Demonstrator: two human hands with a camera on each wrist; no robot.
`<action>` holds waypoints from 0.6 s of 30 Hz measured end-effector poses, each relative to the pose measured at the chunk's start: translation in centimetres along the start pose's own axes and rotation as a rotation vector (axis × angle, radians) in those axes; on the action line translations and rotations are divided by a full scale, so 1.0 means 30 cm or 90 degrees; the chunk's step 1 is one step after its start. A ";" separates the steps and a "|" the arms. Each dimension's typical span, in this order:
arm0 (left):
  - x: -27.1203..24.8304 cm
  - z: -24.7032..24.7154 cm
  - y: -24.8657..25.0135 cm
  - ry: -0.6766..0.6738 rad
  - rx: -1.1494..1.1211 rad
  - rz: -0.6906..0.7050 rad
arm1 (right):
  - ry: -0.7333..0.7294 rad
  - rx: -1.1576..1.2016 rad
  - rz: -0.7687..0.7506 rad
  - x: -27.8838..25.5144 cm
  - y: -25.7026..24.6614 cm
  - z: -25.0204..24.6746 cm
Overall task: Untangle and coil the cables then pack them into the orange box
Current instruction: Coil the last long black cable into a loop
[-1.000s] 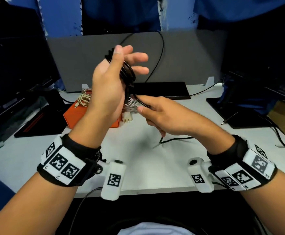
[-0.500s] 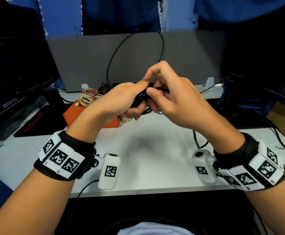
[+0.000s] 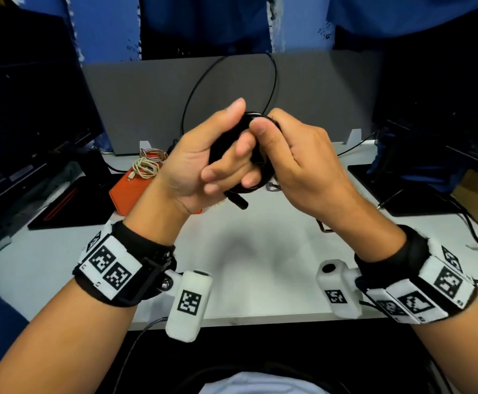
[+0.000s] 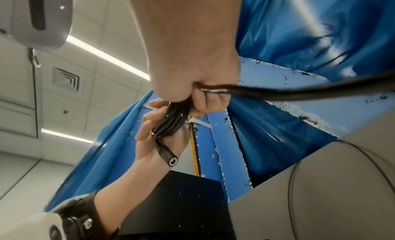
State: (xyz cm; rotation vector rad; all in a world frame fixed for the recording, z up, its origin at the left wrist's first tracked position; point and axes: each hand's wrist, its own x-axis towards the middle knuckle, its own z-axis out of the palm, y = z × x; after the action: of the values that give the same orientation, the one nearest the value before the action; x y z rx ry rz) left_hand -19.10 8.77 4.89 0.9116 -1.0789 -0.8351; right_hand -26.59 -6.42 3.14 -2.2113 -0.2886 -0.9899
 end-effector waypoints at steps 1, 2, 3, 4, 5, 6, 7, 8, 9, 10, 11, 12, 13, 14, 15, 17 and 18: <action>0.002 0.007 0.001 0.037 0.022 -0.010 | -0.004 -0.014 -0.001 0.003 0.005 -0.007; 0.005 0.016 0.002 0.086 0.067 -0.021 | -0.016 -0.032 -0.002 0.006 0.011 -0.015; 0.008 0.024 0.006 0.140 0.120 -0.033 | -0.036 -0.056 0.001 0.008 0.019 -0.025; 0.010 0.030 0.011 0.191 0.169 -0.045 | -0.057 -0.082 0.006 0.011 0.025 -0.036; 0.011 0.033 0.017 0.232 0.214 -0.055 | -0.077 -0.109 0.014 0.015 0.029 -0.046; 0.009 0.033 0.023 0.258 0.259 -0.061 | -0.094 -0.136 0.021 0.019 0.033 -0.054; 0.007 0.030 0.028 0.272 0.300 -0.063 | -0.106 -0.160 0.025 0.024 0.034 -0.058; 0.005 0.028 0.030 0.278 0.329 -0.064 | -0.111 -0.171 0.027 0.026 0.034 -0.059; 0.003 0.028 0.030 0.281 0.344 -0.063 | -0.110 -0.162 0.030 0.026 0.032 -0.057; 0.005 0.029 0.026 0.284 0.349 -0.054 | -0.098 -0.126 0.037 0.025 0.031 -0.052; 0.009 0.033 0.020 0.287 0.346 -0.034 | -0.077 -0.062 0.053 0.026 0.031 -0.045; 0.016 0.037 0.010 0.292 0.338 -0.007 | -0.055 0.021 0.074 0.027 0.029 -0.039; 0.022 0.042 0.000 0.298 0.324 0.021 | -0.037 0.115 0.101 0.029 0.020 -0.036; 0.026 0.044 -0.009 0.305 0.306 0.043 | -0.025 0.189 0.126 0.031 0.012 -0.034; 0.026 0.042 -0.015 0.309 0.288 0.054 | -0.019 0.220 0.141 0.032 0.004 -0.031; 0.021 0.033 -0.016 0.286 0.259 0.036 | -0.015 0.165 0.125 0.025 -0.003 -0.034; 0.015 0.028 -0.011 0.253 0.250 0.007 | -0.027 0.131 0.103 0.019 -0.002 -0.039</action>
State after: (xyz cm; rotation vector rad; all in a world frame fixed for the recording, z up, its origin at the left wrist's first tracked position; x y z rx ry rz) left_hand -19.83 8.07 4.91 1.3356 -0.9067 -0.4073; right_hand -26.90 -7.19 4.14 -2.0350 -0.2153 -0.7906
